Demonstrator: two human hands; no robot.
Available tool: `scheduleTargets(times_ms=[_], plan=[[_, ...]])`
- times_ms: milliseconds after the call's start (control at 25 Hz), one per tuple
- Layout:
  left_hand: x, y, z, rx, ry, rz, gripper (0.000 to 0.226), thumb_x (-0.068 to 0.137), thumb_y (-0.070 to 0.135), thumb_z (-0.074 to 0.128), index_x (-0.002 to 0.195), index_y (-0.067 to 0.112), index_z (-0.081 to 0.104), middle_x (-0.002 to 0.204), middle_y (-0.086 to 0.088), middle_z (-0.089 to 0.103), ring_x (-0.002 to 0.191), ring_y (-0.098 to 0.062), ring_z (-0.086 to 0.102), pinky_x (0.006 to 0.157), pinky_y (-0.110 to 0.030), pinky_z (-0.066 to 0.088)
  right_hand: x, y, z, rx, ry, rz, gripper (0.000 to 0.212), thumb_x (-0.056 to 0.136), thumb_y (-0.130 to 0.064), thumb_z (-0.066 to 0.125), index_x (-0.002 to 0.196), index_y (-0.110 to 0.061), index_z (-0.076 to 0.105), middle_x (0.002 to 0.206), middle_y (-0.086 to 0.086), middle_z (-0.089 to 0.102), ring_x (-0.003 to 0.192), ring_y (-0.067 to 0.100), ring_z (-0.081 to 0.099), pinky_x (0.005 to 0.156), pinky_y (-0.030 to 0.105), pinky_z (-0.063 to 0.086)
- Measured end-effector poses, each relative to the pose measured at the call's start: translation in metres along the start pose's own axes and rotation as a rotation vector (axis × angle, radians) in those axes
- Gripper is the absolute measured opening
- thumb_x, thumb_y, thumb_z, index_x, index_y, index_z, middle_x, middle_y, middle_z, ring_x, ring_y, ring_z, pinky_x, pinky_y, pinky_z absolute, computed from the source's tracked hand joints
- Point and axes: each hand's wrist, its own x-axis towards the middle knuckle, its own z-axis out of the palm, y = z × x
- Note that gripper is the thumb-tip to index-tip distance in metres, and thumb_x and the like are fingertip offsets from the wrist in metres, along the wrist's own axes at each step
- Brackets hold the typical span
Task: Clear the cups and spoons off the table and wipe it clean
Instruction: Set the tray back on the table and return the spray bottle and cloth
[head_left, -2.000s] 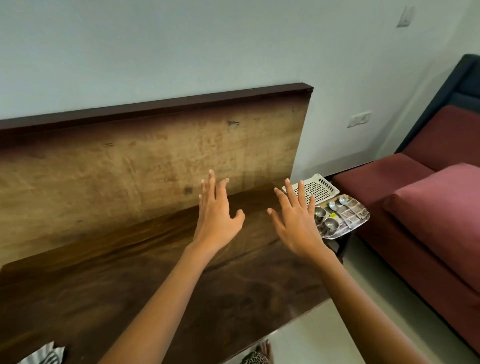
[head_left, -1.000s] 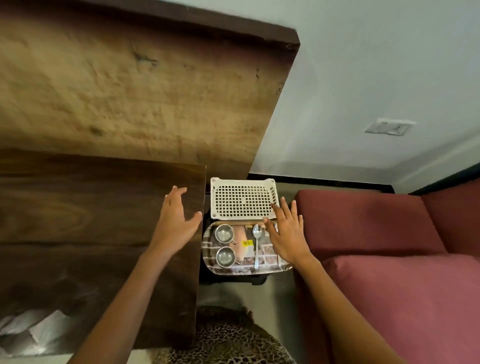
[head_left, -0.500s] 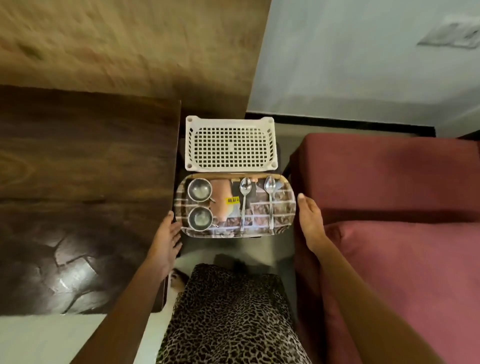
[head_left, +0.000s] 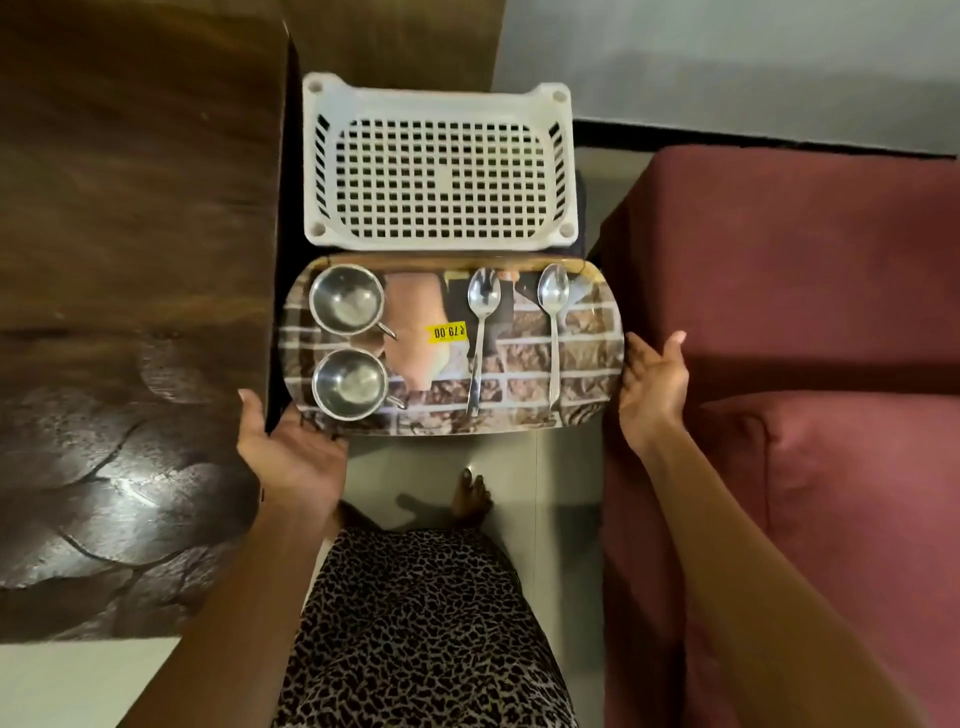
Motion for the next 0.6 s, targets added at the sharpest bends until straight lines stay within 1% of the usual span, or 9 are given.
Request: scheduleTargets(times_ms=[80,120,160,240,280,360,400,520,600], plan=[[0.013,-0.004,0.0,-0.048,0.012,0.026,0.05,0.087,0.055,0.037,0.117,0.023,0.061,0.125,-0.002,0.058,0.117,-0.023,0.05,0.105,-0.047,0.032,0.01,0.008,0.003,0.023,-0.041,0.034,0.061,0.097,-0.053,0.026,0.131,-0.009,0.05,0.127,0.008,0.058,0.121,0.024,0.052,0.098,0.038,0.043],[0.019,-0.004,-0.002,-0.065,0.027,0.028,0.048,0.088,0.052,0.038,0.119,0.023,0.062,0.128,-0.002,0.058,0.12,-0.024,0.05,0.107,-0.048,0.031,0.014,0.012,0.004,0.022,-0.065,0.039,0.057,0.097,-0.052,0.031,0.125,-0.01,0.057,0.121,0.008,0.063,0.115,0.025,0.057,0.092,0.04,0.047],[0.023,-0.003,-0.003,-0.078,0.04,0.032,0.046,0.089,0.049,0.038,0.119,0.022,0.062,0.128,-0.003,0.059,0.12,-0.025,0.051,0.107,-0.049,0.031,0.017,0.016,0.006,0.024,-0.087,0.039,0.052,0.096,-0.049,0.036,0.12,-0.01,0.061,0.117,0.009,0.066,0.111,0.026,0.061,0.09,0.042,0.05],[0.025,-0.004,-0.001,-0.084,0.062,0.046,0.043,0.092,0.043,0.036,0.115,0.019,0.063,0.122,-0.004,0.063,0.116,-0.024,0.055,0.104,-0.047,0.036,0.02,0.021,0.008,0.016,-0.069,0.01,0.041,0.095,-0.04,0.044,0.116,-0.011,0.064,0.115,0.011,0.067,0.105,0.029,0.064,0.088,0.049,0.052],[0.025,-0.005,0.0,-0.084,0.069,0.057,0.041,0.094,0.04,0.034,0.11,0.018,0.065,0.115,-0.003,0.067,0.113,-0.023,0.057,0.101,-0.043,0.039,0.02,0.021,0.009,0.003,-0.055,-0.011,0.035,0.096,-0.034,0.045,0.115,-0.011,0.064,0.115,0.012,0.067,0.104,0.029,0.064,0.087,0.051,0.052],[0.023,-0.006,0.002,-0.093,0.065,0.067,0.04,0.096,0.036,0.03,0.101,0.018,0.066,0.097,-0.001,0.073,0.105,-0.02,0.061,0.092,-0.038,0.044,0.017,0.021,0.01,-0.001,-0.063,-0.016,0.03,0.096,-0.029,0.046,0.114,-0.011,0.063,0.116,0.012,0.066,0.103,0.03,0.064,0.086,0.053,0.052],[0.021,-0.004,0.002,-0.098,0.054,0.061,0.041,0.096,0.035,0.029,0.1,0.018,0.066,0.095,-0.001,0.073,0.104,-0.02,0.061,0.091,-0.037,0.045,0.016,0.021,0.009,0.008,-0.075,-0.005,0.03,0.096,-0.028,0.046,0.114,-0.012,0.063,0.116,0.012,0.066,0.104,0.03,0.064,0.087,0.054,0.051],[0.017,0.0,-0.003,-0.062,0.046,0.037,0.038,0.096,0.033,0.029,0.108,0.016,0.061,0.108,-0.004,0.067,0.107,-0.021,0.06,0.092,-0.038,0.045,0.004,0.015,0.005,-0.005,-0.062,-0.011,0.025,0.096,-0.026,0.047,0.106,-0.013,0.066,0.115,0.013,0.066,0.106,0.032,0.063,0.091,0.056,0.049],[0.006,0.005,-0.003,-0.021,0.02,0.005,0.033,0.095,0.03,0.032,0.105,0.017,0.061,0.104,-0.003,0.068,0.105,-0.022,0.06,0.093,-0.04,0.045,-0.011,0.005,0.004,-0.019,-0.039,-0.022,0.022,0.096,-0.025,0.048,0.098,-0.015,0.068,0.112,0.012,0.067,0.106,0.032,0.062,0.092,0.055,0.048]])
